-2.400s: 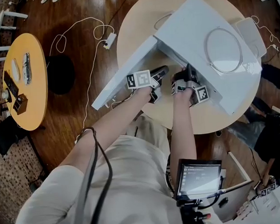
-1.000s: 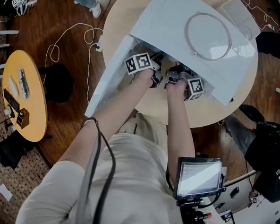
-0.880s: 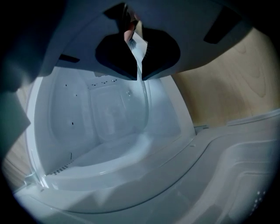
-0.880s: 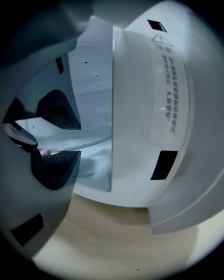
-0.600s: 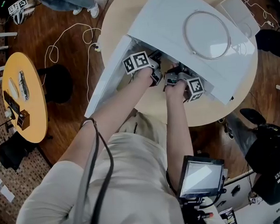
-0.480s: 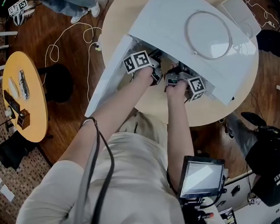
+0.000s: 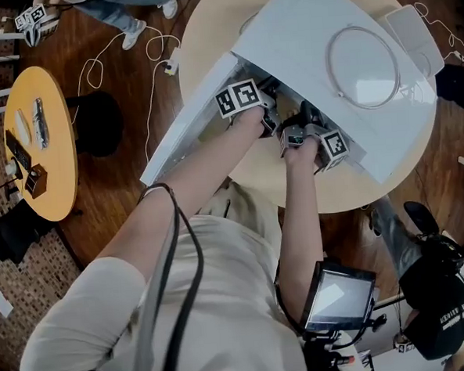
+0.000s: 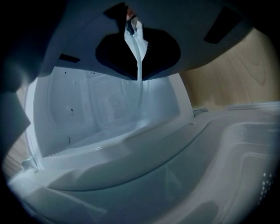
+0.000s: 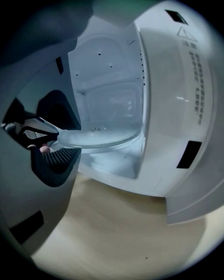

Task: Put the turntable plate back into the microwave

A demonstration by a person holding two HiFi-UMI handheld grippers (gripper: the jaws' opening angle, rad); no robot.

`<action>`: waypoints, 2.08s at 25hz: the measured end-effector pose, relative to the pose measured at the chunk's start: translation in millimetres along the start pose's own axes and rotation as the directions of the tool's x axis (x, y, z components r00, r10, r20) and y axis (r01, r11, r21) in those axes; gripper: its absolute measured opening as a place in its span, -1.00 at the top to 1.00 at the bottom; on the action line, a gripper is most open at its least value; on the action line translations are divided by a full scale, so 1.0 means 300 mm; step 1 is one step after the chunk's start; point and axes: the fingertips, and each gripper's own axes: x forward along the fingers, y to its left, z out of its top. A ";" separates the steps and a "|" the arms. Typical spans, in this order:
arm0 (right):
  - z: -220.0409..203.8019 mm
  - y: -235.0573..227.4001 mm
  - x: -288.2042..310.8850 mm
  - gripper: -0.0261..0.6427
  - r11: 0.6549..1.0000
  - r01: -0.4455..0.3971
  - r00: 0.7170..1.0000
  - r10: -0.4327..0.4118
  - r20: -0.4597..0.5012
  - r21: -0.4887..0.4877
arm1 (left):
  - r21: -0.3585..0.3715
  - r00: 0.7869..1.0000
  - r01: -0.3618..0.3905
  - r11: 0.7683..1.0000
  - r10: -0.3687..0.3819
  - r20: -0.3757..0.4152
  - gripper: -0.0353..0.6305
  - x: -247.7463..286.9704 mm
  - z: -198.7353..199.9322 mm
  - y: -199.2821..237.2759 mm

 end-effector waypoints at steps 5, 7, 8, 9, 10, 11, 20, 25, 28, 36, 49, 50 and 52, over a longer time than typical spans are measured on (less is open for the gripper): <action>-0.007 0.025 0.019 0.54 0.999 -0.048 0.999 0.048 -0.009 0.012 | 0.058 0.999 0.028 0.998 -0.026 -0.034 0.79 -0.030 -0.027 -0.034; -0.006 0.031 0.032 0.54 0.998 -0.060 0.998 0.060 -0.017 0.016 | 0.080 0.998 0.033 0.996 -0.028 -0.063 0.79 -0.039 -0.058 -0.044; -0.005 0.031 0.039 0.54 0.998 -0.061 0.998 0.062 -0.022 0.011 | 0.080 0.997 0.038 0.996 -0.032 -0.077 0.79 -0.041 -0.073 -0.047; -0.007 0.030 0.043 0.54 0.998 -0.061 0.998 0.061 -0.031 0.003 | 0.073 0.995 0.047 0.996 -0.041 -0.088 0.79 -0.040 -0.086 -0.049; -0.011 0.029 0.045 0.54 0.998 -0.059 0.997 0.059 -0.042 -0.007 | 0.061 0.994 0.058 0.996 -0.051 -0.100 0.79 -0.035 -0.097 -0.052; -0.015 0.028 0.045 0.54 0.998 -0.058 0.997 0.057 -0.052 -0.019 | 0.050 0.991 0.067 0.997 -0.061 -0.117 0.79 -0.029 -0.109 -0.054; -0.036 0.035 0.035 0.54 0.995 -0.073 0.993 0.067 -0.094 -0.062 | -0.023 0.986 0.075 0.997 -0.077 -0.144 0.85 0.009 -0.128 -0.057; -0.040 0.035 0.009 0.54 0.996 -0.082 0.993 0.078 -0.092 -0.043 | -0.027 0.988 0.102 0.994 -0.105 -0.116 0.87 0.042 -0.094 -0.108; -0.050 0.044 0.016 0.54 0.995 -0.097 0.990 0.093 -0.106 -0.038 | -0.021 0.982 0.101 0.995 -0.103 -0.155 0.87 0.032 -0.099 -0.113; -0.068 0.049 0.020 0.50 0.989 -0.151 0.980 0.148 -0.134 -0.010 | 0.090 0.960 0.019 0.996 0.007 -0.279 0.86 -0.059 -0.194 -0.025; -0.075 0.087 0.040 0.48 0.979 -0.195 0.970 0.184 -0.160 -0.053 | 0.062 0.984 0.002 0.998 0.009 -0.181 0.86 0.013 -0.155 -0.018; -0.074 0.102 0.041 0.48 0.976 -0.205 0.968 0.191 -0.160 -0.072 | 0.063 0.984 0.011 0.998 0.001 -0.180 0.86 0.022 -0.149 -0.028; -0.072 0.116 0.040 0.48 0.974 -0.205 0.970 0.189 -0.155 -0.097 | 0.069 0.984 0.021 0.997 -0.008 -0.178 0.86 0.037 -0.133 -0.044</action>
